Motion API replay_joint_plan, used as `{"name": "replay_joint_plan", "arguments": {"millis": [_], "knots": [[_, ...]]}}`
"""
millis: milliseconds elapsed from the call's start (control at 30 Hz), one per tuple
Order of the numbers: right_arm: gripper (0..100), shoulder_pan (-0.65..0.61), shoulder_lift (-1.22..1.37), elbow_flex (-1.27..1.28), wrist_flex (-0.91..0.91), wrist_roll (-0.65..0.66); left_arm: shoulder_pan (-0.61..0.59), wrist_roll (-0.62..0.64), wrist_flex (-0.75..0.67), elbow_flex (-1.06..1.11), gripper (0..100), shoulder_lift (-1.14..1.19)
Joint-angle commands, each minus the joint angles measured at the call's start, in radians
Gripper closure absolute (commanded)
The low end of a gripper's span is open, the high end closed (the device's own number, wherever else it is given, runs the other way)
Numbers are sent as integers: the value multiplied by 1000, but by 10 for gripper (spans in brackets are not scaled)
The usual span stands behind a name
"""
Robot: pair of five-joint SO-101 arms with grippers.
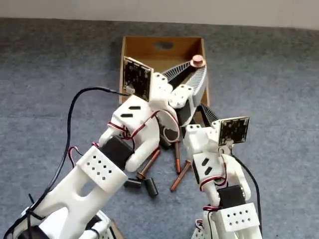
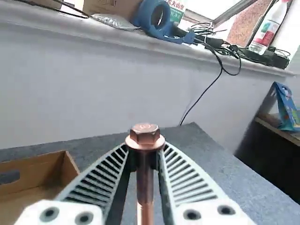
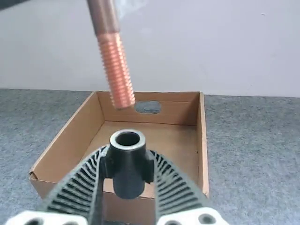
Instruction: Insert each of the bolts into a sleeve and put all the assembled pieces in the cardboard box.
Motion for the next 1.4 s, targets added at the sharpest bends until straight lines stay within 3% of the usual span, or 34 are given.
{"name": "replay_joint_plan", "arguments": {"millis": [0, 100, 267, 1367], "knots": [[991, 10, -19, -5, -21, 11, 7, -2, -40, -8, 992, -35], [991, 10, -21, 5, -21, 11, 7, -5, -38, -8, 992, -35], [991, 10, -21, 12, -21, 11, 15, -140, -37, -16, 992, 39], [991, 16, -25, 13, -21, 11, 28, -141, 23, -56, 992, 122]]}}
